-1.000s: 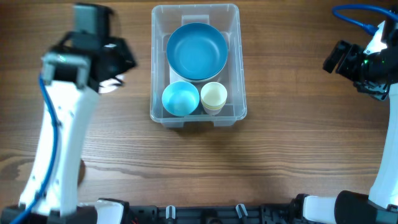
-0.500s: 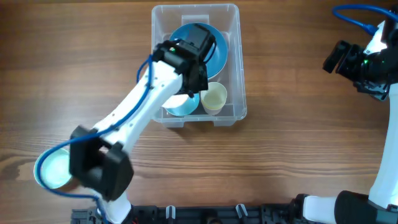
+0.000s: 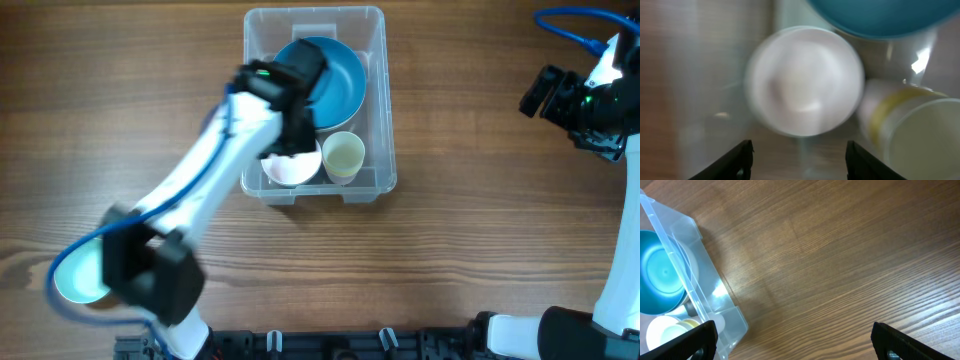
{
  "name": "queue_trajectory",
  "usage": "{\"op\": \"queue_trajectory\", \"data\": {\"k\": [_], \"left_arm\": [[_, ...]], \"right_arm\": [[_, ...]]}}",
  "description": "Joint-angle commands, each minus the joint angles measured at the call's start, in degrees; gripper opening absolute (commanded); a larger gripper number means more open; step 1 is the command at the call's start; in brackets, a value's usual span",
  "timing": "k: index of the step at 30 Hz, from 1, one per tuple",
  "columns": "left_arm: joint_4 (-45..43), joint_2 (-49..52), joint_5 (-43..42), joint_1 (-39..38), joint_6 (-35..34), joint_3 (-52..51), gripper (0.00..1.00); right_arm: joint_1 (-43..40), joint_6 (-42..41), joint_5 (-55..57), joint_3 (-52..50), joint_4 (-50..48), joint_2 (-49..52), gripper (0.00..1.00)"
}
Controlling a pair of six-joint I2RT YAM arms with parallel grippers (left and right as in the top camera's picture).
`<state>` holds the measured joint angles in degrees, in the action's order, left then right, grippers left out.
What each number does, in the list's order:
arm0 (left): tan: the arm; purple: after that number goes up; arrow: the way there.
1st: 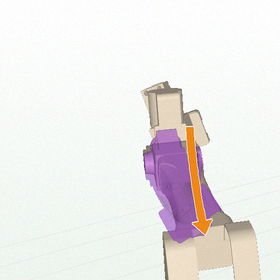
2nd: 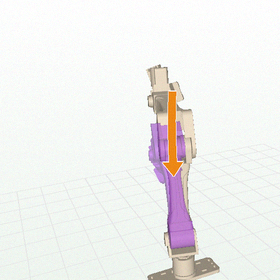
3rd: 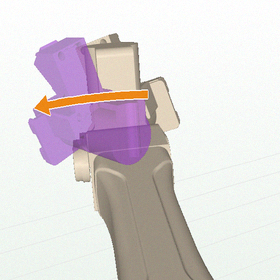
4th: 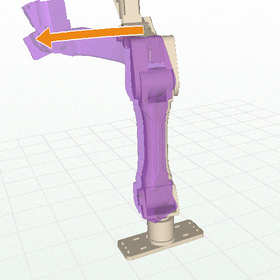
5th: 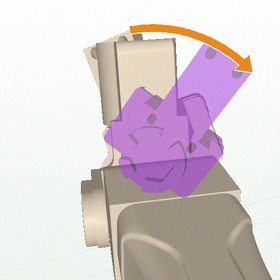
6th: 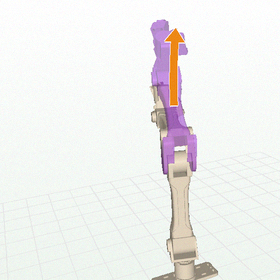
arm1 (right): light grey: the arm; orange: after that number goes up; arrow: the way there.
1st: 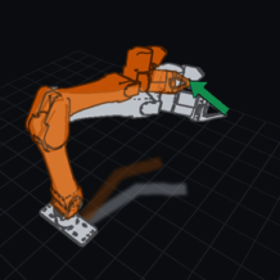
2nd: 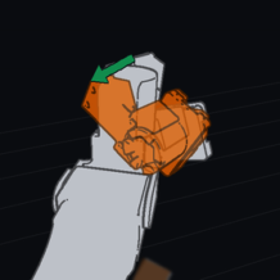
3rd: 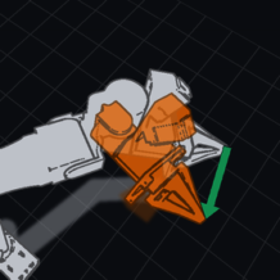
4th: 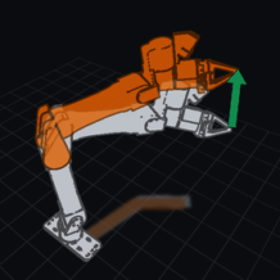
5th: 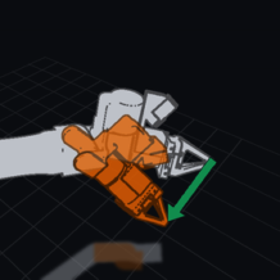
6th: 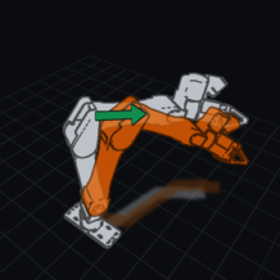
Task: Pack container
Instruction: 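Nest the pink cup into the light blue cup in the bin, then move the left gripper to the mint-green cup and grasp it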
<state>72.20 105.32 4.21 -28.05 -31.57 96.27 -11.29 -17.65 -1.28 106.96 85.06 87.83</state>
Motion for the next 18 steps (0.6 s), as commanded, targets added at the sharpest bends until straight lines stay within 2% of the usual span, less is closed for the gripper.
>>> {"op": "queue_trajectory", "data": {"k": [1, 3, 7, 10, 16, 18], "left_arm": [[4.9, -15.0, 8.0, 8.6, -3.7, 0.2, 0.66], [7.2, -19.9, 9.0, 13.5, -4.2, 0.2, 0.67], [11.2, -30.5, 8.9, 29.5, -5.1, -3.3, 0.72], [10.3, -35.6, 8.9, 39.0, -5.1, -9.7, 0.82], [0.8, -38.0, 7.8, 53.6, -4.3, -28.6, 0.98], [-3.2, -36.5, 6.4, 55.7, -3.1, -33.6, 0.98]], "right_arm": [[0.2, 0.9, -0.3, -0.6, -0.2, -0.8, 1.0], [0.2, 0.9, -0.3, -0.6, -0.3, -0.8, 1.0], [0.2, 1.0, -0.8, -0.6, -0.4, -0.8, 1.0], [0.2, 1.0, -1.4, -0.6, -0.4, -0.8, 1.0], [0.2, 1.0, -1.4, -0.6, -0.3, -0.8, 1.0], [0.2, 1.1, -1.4, -0.6, -0.3, -0.8, 1.0]]}}
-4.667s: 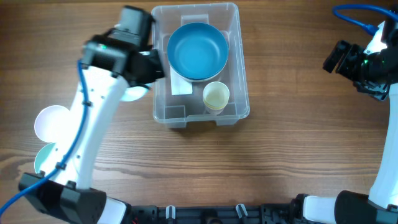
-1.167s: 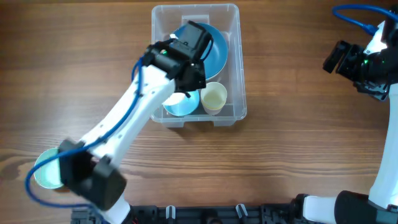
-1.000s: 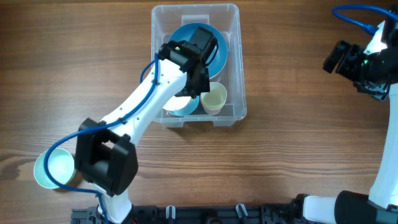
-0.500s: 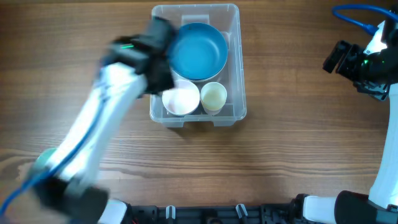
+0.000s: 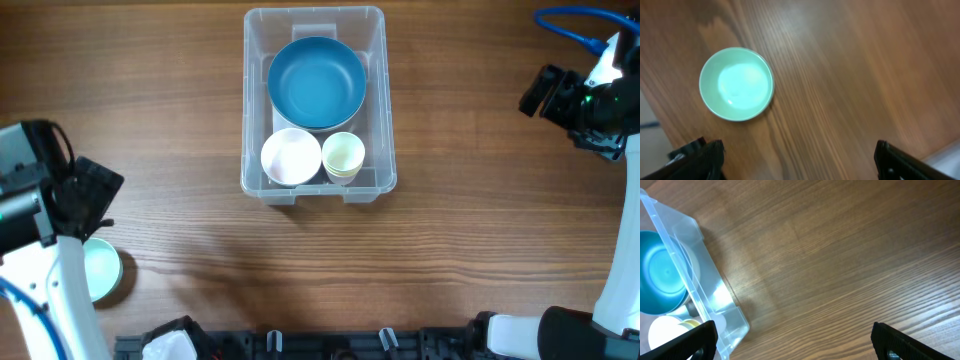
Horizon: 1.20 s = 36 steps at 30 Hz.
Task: Pack container
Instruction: 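Move the left gripper to the mint-green cup and grasp it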
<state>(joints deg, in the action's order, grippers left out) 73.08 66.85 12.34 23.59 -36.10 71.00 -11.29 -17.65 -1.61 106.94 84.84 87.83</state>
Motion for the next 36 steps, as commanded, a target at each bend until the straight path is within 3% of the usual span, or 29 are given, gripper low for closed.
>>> {"op": "queue_trajectory", "data": {"k": [1, 5, 13, 16, 19, 21, 24, 25, 27, 30, 32, 36], "left_arm": [[-5.9, 3.0, -2.1, 4.9, 1.4, -10.4, 0.98], [-13.6, 10.4, -4.3, 8.9, 1.4, -16.5, 0.99], [-21.7, 26.8, -4.9, 11.6, 1.3, -16.6, 0.98], [-23.6, 31.1, -5.2, 11.6, 1.3, -16.6, 0.93], [-24.1, 32.9, -5.5, 11.6, 1.3, -16.6, 0.79], [-24.3, 32.9, -5.5, 11.6, 1.3, -16.6, 0.64], [-24.6, 32.9, -5.5, 11.6, 1.3, -16.6, 0.29], [-24.7, 32.9, -5.5, 11.6, 1.3, -16.6, 0.23], [-24.7, 32.9, -6.0, 11.6, 1.4, -16.6, 0.15], [-24.7, 32.6, -7.5, 11.4, 1.4, -16.0, 0.12], [-24.2, 31.6, -9.9, 10.9, 3.6, -15.0, 0.04], [-19.4, 25.1, -11.3, 6.0, 4.3, -9.9, 0.04]], "right_arm": [[0.2, 1.0, -1.1, -0.6, -0.1, -0.8, 1.0], [0.2, 1.1, -1.1, -0.6, 0.0, -0.8, 1.0], [0.2, 1.1, -1.0, -0.6, 0.0, -0.8, 1.0], [0.2, 1.1, -1.0, -0.6, 0.0, -0.8, 1.0], [0.2, 1.1, -1.0, -0.6, 0.0, -0.8, 1.0], [0.2, 1.1, -1.1, -0.6, 0.0, -0.8, 1.0], [0.2, 1.1, -1.0, -0.6, 0.0, -0.8, 1.0], [0.2, 1.1, -1.1, -0.6, 0.0, -0.8, 1.0], [0.2, 1.1, -1.0, -0.6, 0.0, -0.8, 1.0], [0.2, 1.1, -1.0, -0.6, 0.0, -0.8, 1.0], [0.2, 1.1, -1.0, -0.6, 0.0, -0.8, 1.0], [0.2, 1.1, -1.0, -0.6, -0.1, -0.8, 1.0]]}}
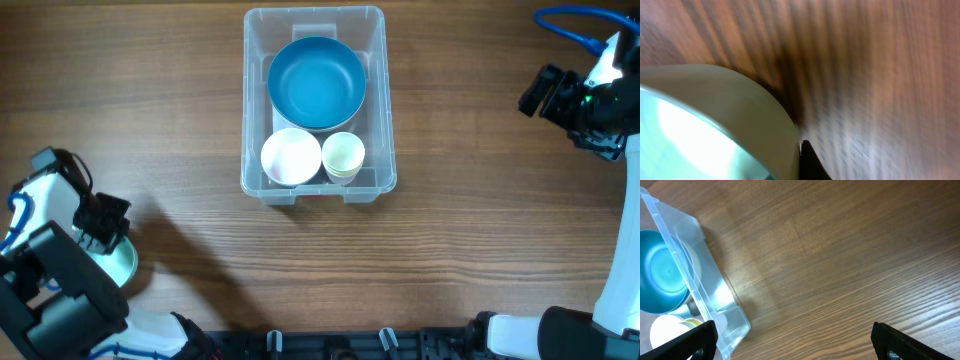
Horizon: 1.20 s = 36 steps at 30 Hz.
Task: Pack container
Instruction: 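Move the left gripper to the mint-green cup and grasp it, then nest the mint-green cup into the cups in the bin's near left corner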
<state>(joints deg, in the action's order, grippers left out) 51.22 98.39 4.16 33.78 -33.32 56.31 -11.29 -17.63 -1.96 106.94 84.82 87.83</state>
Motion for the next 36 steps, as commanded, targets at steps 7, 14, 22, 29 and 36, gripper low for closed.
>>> {"op": "queue_trajectory", "data": {"k": [7, 14, 22, 29, 36], "left_arm": [[13.0, -18.2, -5.2, -30.8, 3.4, 25.4, 0.04], [7.1, -12.8, 0.0, -58.5, 2.8, 35.0, 0.04], [5.2, 4.5, -3.6, -63.8, 3.3, 35.0, 0.04], [4.7, 7.5, -5.2, -63.8, 3.3, 35.0, 0.19], [6.5, 5.4, -4.5, -63.4, 4.6, 35.4, 0.57]], "right_arm": [[0.2, 1.1, -0.7, -0.6, -0.2, -0.8, 1.0], [0.2, 1.1, -0.7, -0.6, -0.2, -0.8, 1.0], [0.2, 1.2, -0.7, -0.6, -0.1, -0.8, 1.0], [0.2, 1.1, -0.7, -0.6, -0.2, -0.8, 1.0], [0.2, 1.2, -0.7, -0.6, 0.0, -0.8, 1.0]]}}
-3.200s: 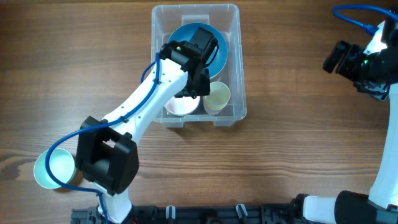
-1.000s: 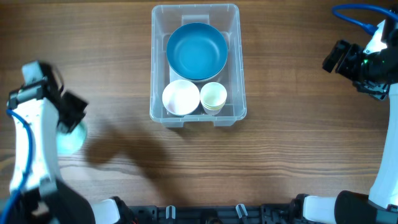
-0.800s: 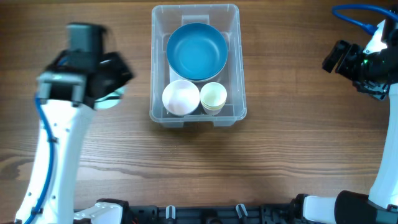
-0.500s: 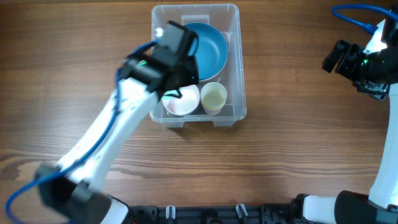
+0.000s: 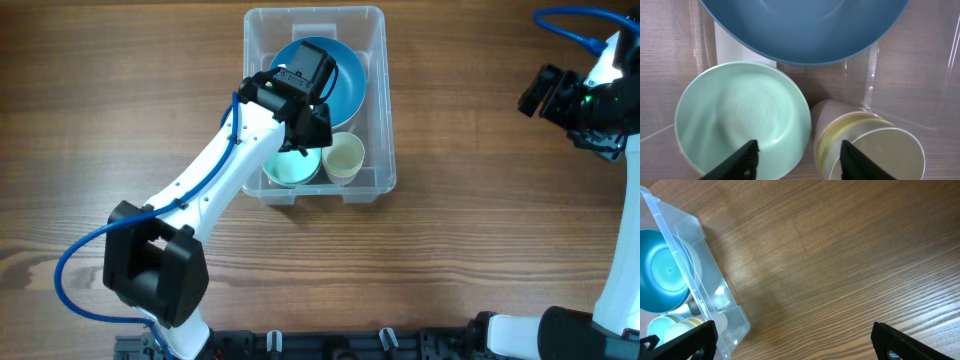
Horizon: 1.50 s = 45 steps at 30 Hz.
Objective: Pack container
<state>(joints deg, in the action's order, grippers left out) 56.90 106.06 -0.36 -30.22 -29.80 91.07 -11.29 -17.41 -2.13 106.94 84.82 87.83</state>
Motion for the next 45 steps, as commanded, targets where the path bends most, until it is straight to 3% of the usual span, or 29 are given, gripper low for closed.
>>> {"op": "queue_trajectory", "data": {"k": [1, 7, 11, 14, 19, 22, 27, 32, 37, 40, 45], "left_arm": [[1.4, -3.4, 0.7, 1.0, 1.2, 1.0, 0.57], [3.8, -16.8, 10.9, 8.1, 1.1, 1.5, 0.74], [3.5, -23.5, 10.9, 18.5, 1.1, 1.5, 1.0], [3.2, -23.6, 10.9, 25.8, 1.1, 1.5, 1.0], [3.3, -20.0, 10.7, 31.7, 1.1, 1.5, 1.0], [4.0, -19.6, 9.9, 32.3, 1.1, 1.5, 1.0], [7.6, -21.8, 8.6, 31.7, 8.7, 1.1, 1.0], [4.5, -31.3, 6.8, 30.3, 10.9, -8.0, 1.0], [-2.3, -48.1, 5.4, 27.3, 12.0, -24.0, 1.0], [-7.4, -60.9, 1.2, 25.3, 15.3, -33.9, 1.0], [-6.7, -76.7, 1.4, 24.8, 15.3, -41.0, 1.0]], "right_arm": [[0.2, 1.0, -0.6, -0.6, -0.1, -0.8, 1.0], [5.3, 2.4, -0.3, -0.6, -2.4, -0.8, 1.0], [13.3, 2.4, 0.8, -0.6, -9.6, -0.4, 1.0], [17.8, 2.4, 0.8, -0.6, -16.7, 1.8, 1.0], [18.5, 2.6, 1.3, -0.6, -26.1, 5.8, 1.0], [18.4, 11.1, 0.9, -0.6, -26.2, 5.9, 1.0], [18.5, 5.2, 6.7, -0.6, -22.6, 4.3, 1.0], [18.5, 2.9, 6.9, -2.6, -21.1, -0.3, 1.0], [18.5, 2.2, 8.5, -16.4, -27.7, -13.5, 1.0], [18.5, 1.4, 10.0, -31.6, -34.8, -26.7, 1.0], [18.5, 0.5, 11.4, -52.0, -41.4, -45.0, 1.0]]}}
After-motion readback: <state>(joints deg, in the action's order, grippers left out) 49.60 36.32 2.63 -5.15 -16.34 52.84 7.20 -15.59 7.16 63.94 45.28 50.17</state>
